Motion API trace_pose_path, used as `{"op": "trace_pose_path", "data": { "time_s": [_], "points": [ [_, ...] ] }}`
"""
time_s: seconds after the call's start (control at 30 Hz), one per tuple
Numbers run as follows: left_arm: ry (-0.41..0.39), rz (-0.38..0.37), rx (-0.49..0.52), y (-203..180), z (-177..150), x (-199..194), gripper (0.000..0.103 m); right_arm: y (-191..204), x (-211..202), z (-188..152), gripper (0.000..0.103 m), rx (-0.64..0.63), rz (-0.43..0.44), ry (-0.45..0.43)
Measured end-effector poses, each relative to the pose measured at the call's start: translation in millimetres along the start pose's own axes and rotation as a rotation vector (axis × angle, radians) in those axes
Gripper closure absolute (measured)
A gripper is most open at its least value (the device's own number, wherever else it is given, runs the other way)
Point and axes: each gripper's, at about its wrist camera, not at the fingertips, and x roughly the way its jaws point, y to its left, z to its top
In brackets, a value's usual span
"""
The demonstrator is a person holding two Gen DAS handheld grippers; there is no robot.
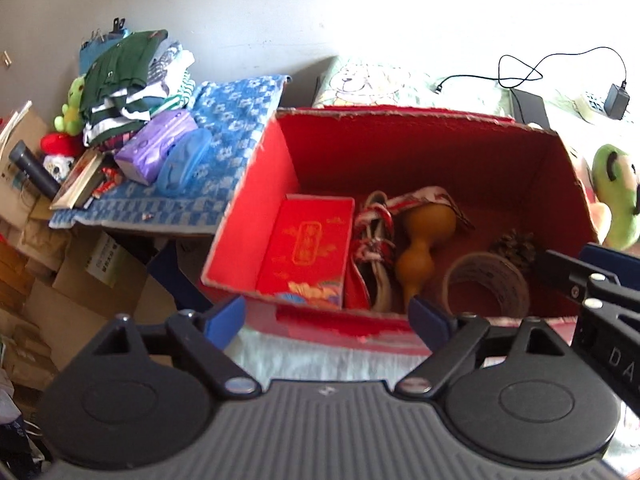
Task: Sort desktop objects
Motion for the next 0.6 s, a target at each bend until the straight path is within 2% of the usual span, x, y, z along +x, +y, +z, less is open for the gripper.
{"op": "trace_pose_path", "data": {
  "time_s": [0.3, 0.6],
  "points": [
    [0.057, 0.003, 0.014, -22.5, -51.4, -16.5, 0.009, -11.4, -23.7, -43.0, 0.065, 0.011, -0.009, 0.033],
    [0.138, 0.027, -0.015, -22.7, -102.6, -19.4, 0.008, -4.4, -29.1, -87.5, 0.065, 0.0, -0.016, 0.111]
  ]
}}
